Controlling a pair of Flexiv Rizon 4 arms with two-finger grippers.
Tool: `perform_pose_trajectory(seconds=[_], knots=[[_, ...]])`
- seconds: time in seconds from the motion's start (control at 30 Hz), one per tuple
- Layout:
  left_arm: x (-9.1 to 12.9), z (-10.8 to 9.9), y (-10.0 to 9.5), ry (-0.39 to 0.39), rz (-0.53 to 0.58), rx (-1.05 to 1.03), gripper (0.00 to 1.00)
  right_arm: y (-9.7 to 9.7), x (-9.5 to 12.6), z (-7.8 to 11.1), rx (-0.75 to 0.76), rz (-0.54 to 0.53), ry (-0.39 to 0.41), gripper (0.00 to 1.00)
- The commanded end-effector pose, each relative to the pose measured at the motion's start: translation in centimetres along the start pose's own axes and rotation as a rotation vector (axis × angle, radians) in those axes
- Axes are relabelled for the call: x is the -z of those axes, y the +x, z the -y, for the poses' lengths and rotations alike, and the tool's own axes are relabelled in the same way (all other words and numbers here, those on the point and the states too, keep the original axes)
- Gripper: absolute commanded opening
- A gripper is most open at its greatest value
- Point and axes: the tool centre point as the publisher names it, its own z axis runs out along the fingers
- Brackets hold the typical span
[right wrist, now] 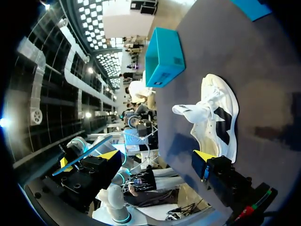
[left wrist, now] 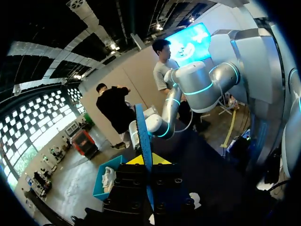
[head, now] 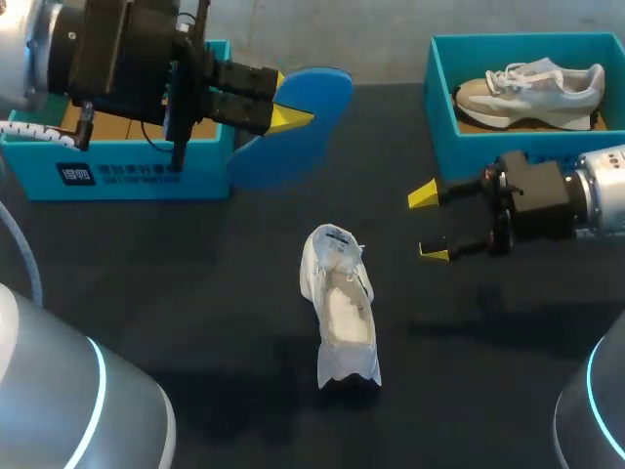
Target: Take the shoe out of the shoebox, open the shoe tongue, remove and reinsert the insole, then place the shoe into the shoebox
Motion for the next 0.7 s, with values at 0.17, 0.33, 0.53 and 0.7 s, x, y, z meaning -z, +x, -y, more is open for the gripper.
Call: perform_pose_trajectory(seconds=[0.17, 0.33, 0.53, 0.7], knots=[[0.6, -2.5, -0.5, 0.059, 0.022, -0.218, 0.00, 0.0, -0.1, 0.0, 0.000, 0.000, -0.002, 1.00], [0.7, -4.8, -0.7, 0.055, 0.054, -0.441, 0.00, 0.0, -0.1, 0.0, 0.000, 0.000, -0.002, 1.00], [0.1, -6.7, -0.5, 0.067, 0.091, -0.711, 0.00, 0.0, -0.1, 0.0, 0.000, 0.000, -0.002, 1.00], [-0.4, -8.0, 0.9, 0.014, 0.120, -0.987, 0.00, 0.0, -0.1, 0.0, 0.000, 0.000, -0.002, 1.00]])
